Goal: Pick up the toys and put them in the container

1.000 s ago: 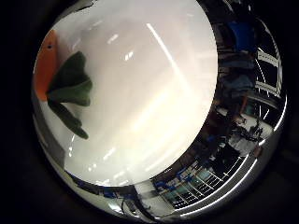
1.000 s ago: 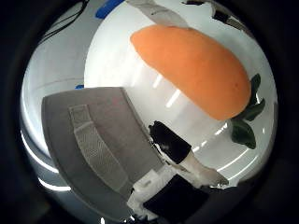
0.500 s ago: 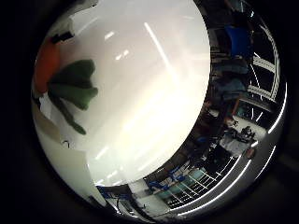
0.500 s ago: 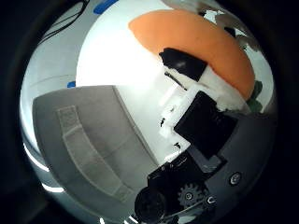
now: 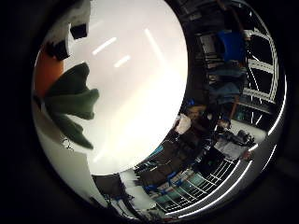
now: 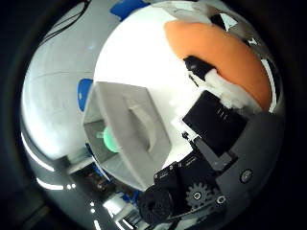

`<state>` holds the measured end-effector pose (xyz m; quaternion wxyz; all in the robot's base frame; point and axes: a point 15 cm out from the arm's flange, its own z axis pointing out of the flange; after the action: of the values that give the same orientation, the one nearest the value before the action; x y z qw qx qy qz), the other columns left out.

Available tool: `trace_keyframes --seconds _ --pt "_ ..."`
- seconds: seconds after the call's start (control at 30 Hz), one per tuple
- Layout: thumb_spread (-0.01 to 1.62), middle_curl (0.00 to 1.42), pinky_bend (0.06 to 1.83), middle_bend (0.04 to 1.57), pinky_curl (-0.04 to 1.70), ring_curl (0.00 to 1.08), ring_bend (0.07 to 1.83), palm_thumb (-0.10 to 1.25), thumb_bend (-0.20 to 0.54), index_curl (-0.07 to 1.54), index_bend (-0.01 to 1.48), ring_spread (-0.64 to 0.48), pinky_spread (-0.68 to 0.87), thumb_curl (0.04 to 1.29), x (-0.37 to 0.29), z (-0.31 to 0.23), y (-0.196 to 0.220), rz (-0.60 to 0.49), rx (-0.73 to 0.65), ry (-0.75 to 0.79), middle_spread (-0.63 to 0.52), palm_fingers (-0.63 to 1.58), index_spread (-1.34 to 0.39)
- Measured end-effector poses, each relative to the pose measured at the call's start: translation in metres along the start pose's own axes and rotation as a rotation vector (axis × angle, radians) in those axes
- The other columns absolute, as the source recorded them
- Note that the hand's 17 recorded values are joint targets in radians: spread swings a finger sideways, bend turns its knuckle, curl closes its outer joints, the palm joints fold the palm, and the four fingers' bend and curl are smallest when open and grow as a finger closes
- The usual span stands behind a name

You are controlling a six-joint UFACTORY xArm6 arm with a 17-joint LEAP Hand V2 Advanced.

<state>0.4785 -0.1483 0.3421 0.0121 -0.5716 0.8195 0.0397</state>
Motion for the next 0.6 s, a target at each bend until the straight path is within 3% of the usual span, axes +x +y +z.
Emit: trace_keyframes --seconds 0.33,0.6 --pt "0.73 1.01 1.17 1.17 0.95 0.81 1.33 1.00 -0.018 0.90 0.98 -0.31 -0.35 0.77 -0.042 -0.114 0.069 -0.111 0.128 -0.020 -0.30 0.81 -0.33" --pt "0.74 1.04 1.16 1.17 1.01 0.83 1.34 0.99 -0.019 0.91 1.00 -0.31 -0.35 0.81 -0.111 -0.146 0.111 -0.264 0.174 -0.078 -0.30 0.79 -0.33"
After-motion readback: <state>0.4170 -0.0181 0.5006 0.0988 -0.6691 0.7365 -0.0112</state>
